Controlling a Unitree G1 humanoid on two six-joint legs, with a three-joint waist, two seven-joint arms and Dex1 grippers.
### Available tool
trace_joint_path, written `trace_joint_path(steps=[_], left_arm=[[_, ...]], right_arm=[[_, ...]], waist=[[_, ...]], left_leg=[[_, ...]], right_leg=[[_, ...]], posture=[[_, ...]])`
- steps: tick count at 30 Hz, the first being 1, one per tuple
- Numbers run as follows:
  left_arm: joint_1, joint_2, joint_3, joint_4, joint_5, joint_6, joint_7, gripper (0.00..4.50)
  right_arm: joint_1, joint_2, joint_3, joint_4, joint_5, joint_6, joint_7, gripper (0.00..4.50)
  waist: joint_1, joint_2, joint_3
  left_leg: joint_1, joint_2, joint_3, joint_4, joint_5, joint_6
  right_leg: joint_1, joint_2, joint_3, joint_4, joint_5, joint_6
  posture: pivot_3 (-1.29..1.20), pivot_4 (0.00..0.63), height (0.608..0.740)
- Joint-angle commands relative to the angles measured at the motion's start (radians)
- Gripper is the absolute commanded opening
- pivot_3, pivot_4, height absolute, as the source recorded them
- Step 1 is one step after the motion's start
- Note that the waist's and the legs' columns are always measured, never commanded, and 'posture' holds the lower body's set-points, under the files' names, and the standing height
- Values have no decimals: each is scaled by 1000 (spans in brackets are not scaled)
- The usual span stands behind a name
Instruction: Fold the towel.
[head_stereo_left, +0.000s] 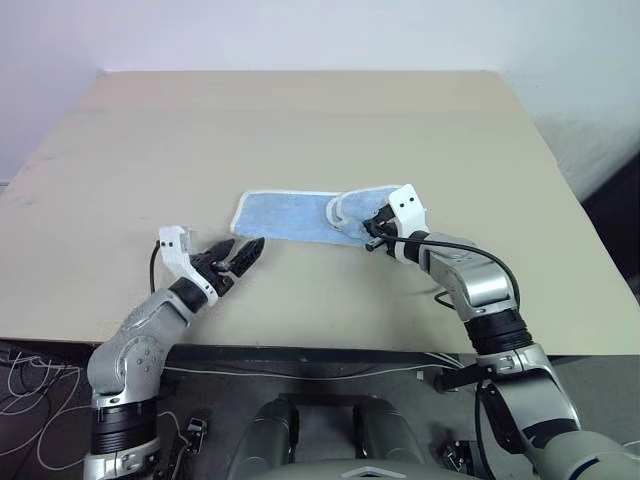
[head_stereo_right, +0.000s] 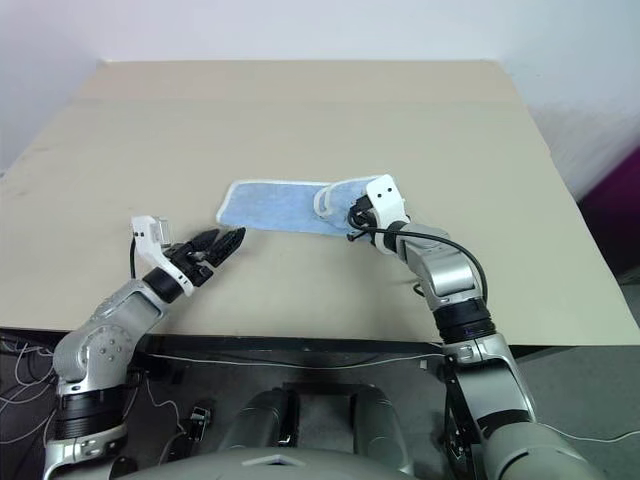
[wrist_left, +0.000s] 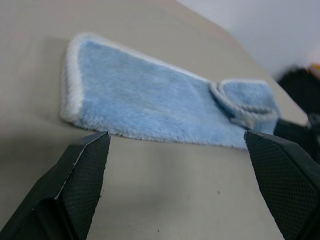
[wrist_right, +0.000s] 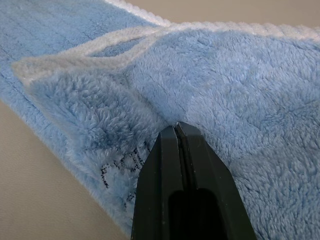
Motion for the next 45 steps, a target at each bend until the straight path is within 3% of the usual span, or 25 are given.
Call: trace_joint_path(steps=[1, 6, 14, 19, 23, 27, 34, 38, 45], left_arm=[[-55, -37, 54, 17, -104, 89, 106, 4500], [-168, -135, 167, 168, -249, 163, 303, 4500], [-201, -217, 213, 177, -353, 163, 490, 4500], [-226, -245, 212, 203, -308, 78, 555, 4500], [-288, -210, 192, 314, -247, 29, 519, 4500], [-313, -202, 185, 361, -244, 18, 497, 3681], [-305, -208, 191, 354, -257, 11, 504, 1296], [-302, -216, 194, 340, -268, -2, 497, 32], [-300, -209, 172, 259, -275, -35, 402, 32]], right_arm=[[-15, 12, -18, -14, 0, -11, 3, 33], [-12, 15, -29, -27, -3, -6, -3, 33], [-11, 8, -45, -31, -8, -4, -17, 33], [-10, 10, -49, -36, -12, 0, -17, 33], [-19, 9, -59, -57, 0, 6, -12, 33], [-20, -5, -89, -148, 54, 48, 26, 0], [19, -78, -149, -444, 239, 174, 167, 0], [36, -108, -164, -509, 280, 211, 172, 0], [63, -116, -169, -495, 287, 220, 146, 0]], waist=[[0, 0, 0], [-1, -1, 0], [0, -1, 0], [2, -1, 0], [3, -1, 0], [2, -1, 0], [1, -1, 0], [1, -1, 0], [2, -1, 0]], left_leg=[[0, 0, 0, 0, 0, 0], [0, 0, 0, 1, 0, 0], [0, 0, 0, 1, 0, 0], [1, 0, 0, 1, 0, 0], [3, 0, -1, 1, 1, -1], [5, -1, -1, 0, 1, -1], [4, 0, -1, 0, 1, -1], [4, 0, -1, -1, 0, -1], [3, 0, -1, -1, 0, -1]], right_leg=[[0, 0, 0, 0, 0, 0], [1, 0, -1, 0, 0, 0], [1, 0, 0, 0, 0, 0], [1, 0, 0, 0, 0, 0], [4, 1, -1, 0, 0, 0], [6, 2, -1, 0, 0, 0], [6, 1, -1, -2, 0, 0], [6, 0, -1, -4, 1, 1], [6, 1, -1, -6, 2, 1]], posture=[[0, 150, 740], [0, 150, 740], [0, 150, 740], [0, 150, 740], [0, 150, 740], [0, 150, 740], [0, 150, 740], [0, 150, 740], [0, 150, 740]])
